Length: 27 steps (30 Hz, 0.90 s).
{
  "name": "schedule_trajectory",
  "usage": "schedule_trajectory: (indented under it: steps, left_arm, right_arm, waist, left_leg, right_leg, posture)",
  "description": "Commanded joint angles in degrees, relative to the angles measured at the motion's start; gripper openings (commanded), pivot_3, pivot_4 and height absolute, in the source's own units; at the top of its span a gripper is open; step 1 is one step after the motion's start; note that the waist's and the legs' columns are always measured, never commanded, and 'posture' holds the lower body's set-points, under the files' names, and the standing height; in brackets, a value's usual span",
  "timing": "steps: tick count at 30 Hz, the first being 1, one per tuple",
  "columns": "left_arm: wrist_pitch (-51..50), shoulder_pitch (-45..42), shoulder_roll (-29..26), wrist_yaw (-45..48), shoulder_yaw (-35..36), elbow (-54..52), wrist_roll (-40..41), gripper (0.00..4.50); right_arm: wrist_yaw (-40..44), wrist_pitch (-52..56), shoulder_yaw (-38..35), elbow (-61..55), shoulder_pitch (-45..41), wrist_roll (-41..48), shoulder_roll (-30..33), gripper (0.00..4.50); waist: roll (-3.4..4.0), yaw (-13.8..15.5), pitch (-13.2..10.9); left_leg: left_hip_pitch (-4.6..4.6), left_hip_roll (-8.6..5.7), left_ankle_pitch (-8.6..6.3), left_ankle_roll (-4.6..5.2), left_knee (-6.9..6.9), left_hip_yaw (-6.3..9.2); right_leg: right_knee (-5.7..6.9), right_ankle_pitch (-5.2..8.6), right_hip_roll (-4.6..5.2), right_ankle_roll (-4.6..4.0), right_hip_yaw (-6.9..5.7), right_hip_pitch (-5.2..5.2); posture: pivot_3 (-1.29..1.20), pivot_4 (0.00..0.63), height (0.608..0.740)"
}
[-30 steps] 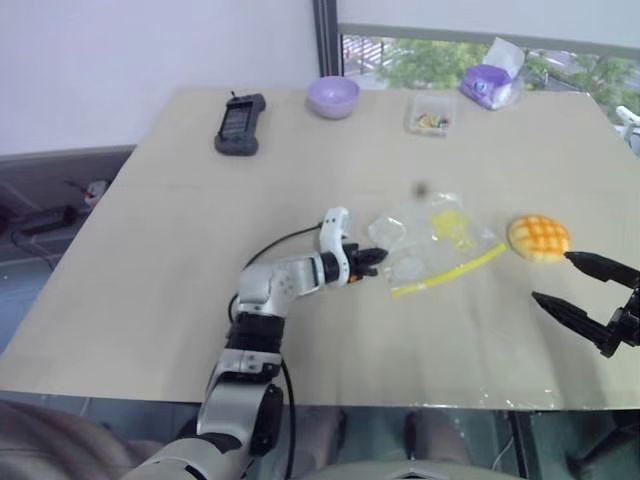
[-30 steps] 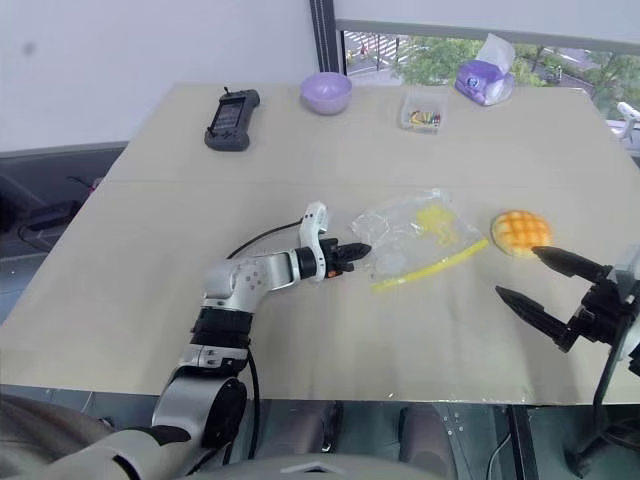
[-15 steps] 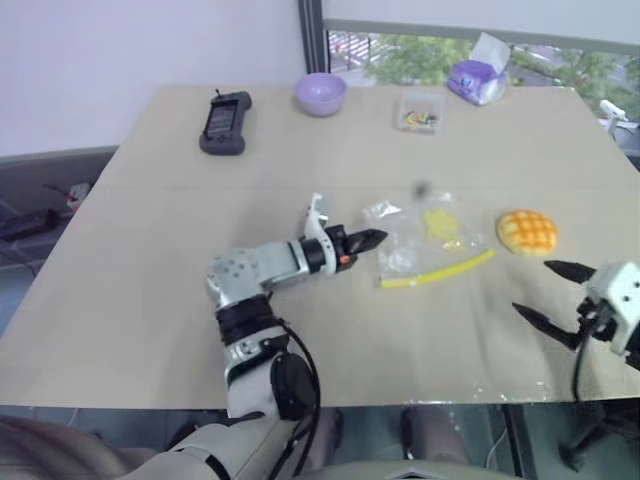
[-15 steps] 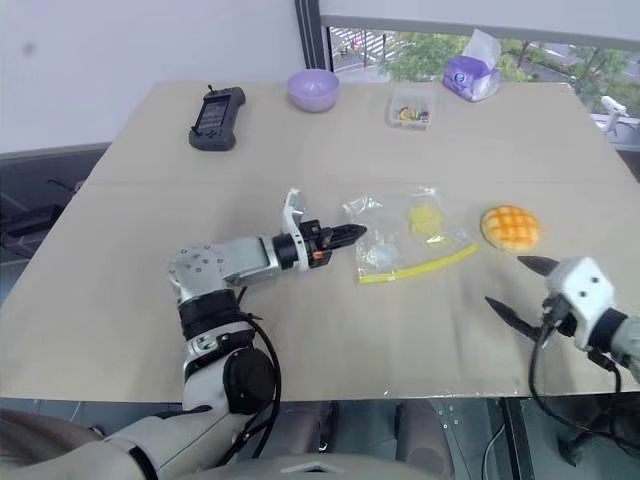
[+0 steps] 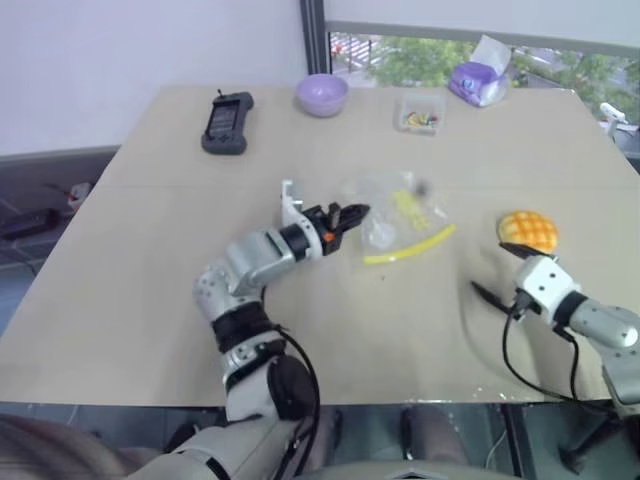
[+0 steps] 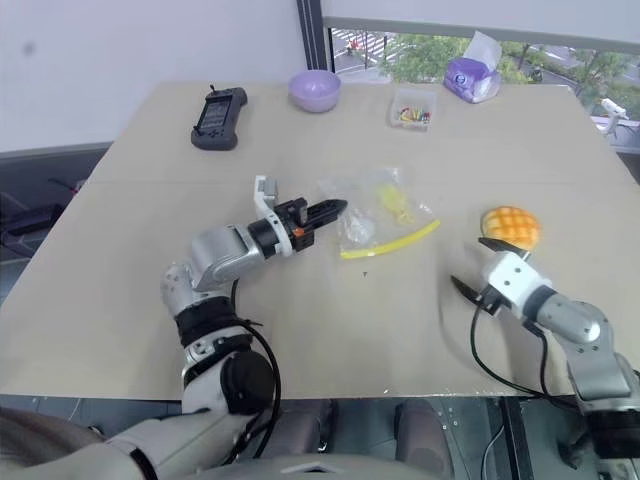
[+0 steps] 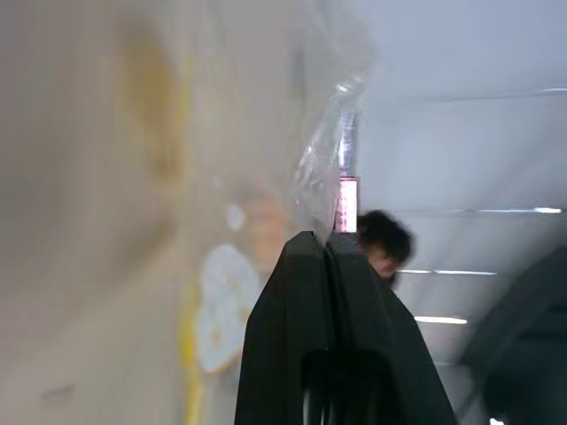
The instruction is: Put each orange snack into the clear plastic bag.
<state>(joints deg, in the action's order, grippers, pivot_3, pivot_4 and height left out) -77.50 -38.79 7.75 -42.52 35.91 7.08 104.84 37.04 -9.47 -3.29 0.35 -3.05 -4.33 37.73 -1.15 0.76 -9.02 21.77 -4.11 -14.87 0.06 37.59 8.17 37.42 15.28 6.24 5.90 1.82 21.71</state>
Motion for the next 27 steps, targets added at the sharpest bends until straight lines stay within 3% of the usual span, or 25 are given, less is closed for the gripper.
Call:
schedule_trajectory:
  steps: [1,7,15,27]
  left_arm:
    - [6.62,3.34,5.11,-1.02,-6.17,-4.48,8.16,0.07]
    - [11.01,6.23,6.05,0.63,-10.23,-7.99,8.16,0.07]
    - [13.61,7.86,8.47,1.19,-11.71,-9.65,8.16,0.07]
    - [14.37,8.42,10.37,2.79,-12.01,-10.26,8.16,0.07]
  right_arm:
    - [-0.58,-1.39,2.17,1.28,-1.76,-1.08,-0.86,4.5]
    - [-2.03,-2.18,3.17,2.63,-5.03,-1.62,-1.77,4.5]
    - [-7.32,-3.79,3.5,5.96,-9.3,-3.89,-4.22,4.5]
    - [-8.76,-4.97,7.43,10.1,-11.64,-4.13,-10.04,4.5]
  waist:
    - [0.0,-0.06,0.0]
    - [0.02,-0.05,0.01]
    - [0.01,-0.02,0.0]
    - [0.0,-0.14,0.0]
  left_leg:
    - [-0.01,0.01,0.0,0.0,0.0,-0.03]
    - [-0.04,-0.14,0.0,0.0,-0.01,-0.12]
    - [-0.01,-0.17,0.0,0.0,-0.02,-0.2]
    - [0.0,-0.17,0.01,0.01,-0.08,-0.28]
  right_leg:
    - [0.0,0.0,-0.04,-0.01,0.03,0.01]
    - [0.02,0.0,-0.14,-0.04,0.14,0.04]
    - [0.0,0.0,-0.13,-0.04,0.23,0.1]
    - [-0.07,0.0,-0.14,-0.04,0.33,0.16]
  posture:
    - [0.0,0.15,0.74]
    - [0.0,0.15,0.74]
    - [0.0,0.15,0.74]
    - [0.0,0.15,0.74]
